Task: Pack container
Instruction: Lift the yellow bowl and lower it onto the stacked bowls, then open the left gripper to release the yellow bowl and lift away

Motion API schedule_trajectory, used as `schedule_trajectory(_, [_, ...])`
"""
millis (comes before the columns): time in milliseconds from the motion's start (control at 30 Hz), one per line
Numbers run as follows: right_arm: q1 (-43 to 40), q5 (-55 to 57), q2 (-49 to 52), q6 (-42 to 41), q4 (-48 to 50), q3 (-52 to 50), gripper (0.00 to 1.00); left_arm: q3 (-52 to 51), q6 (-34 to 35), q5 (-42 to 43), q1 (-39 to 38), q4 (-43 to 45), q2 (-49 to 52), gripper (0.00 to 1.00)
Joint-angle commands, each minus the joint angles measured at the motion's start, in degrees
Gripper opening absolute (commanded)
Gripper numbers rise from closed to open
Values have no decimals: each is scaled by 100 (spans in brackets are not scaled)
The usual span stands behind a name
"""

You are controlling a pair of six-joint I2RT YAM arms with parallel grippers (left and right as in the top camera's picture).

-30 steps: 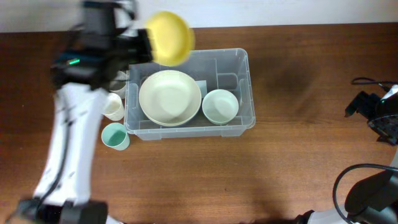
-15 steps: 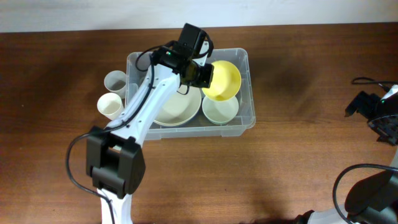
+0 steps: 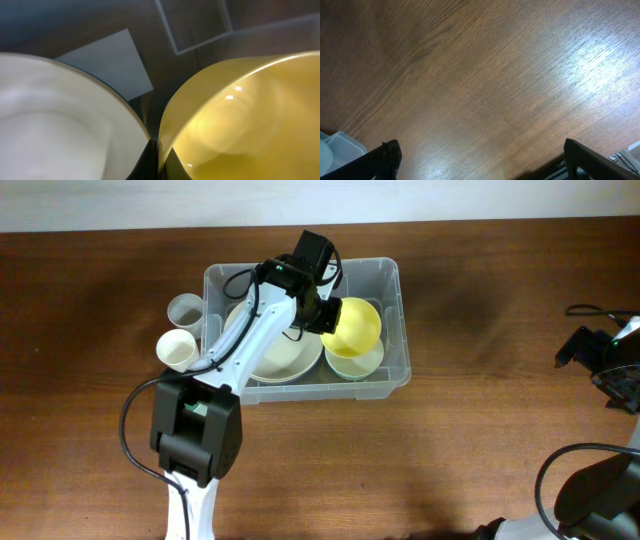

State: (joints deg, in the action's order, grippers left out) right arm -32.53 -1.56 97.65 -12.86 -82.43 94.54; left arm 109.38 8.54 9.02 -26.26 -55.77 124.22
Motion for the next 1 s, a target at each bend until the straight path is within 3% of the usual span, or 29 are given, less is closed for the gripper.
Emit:
schedule_trajectory(0, [-11, 9, -74, 44, 0, -7, 99, 11, -138, 66, -92, -46, 221, 1])
schedule_trajectory(233, [-11, 11, -74, 44, 0, -7, 99, 11, -269, 61, -264, -50, 240, 2])
schedule_trajectory(400, [-11, 9, -74, 44, 0, -7, 99, 11, -286, 52, -317, -48, 240, 17])
schedule_trajectory(967, [-11, 11, -74, 42, 0, -7, 99, 481, -413, -7, -315, -166, 240, 45])
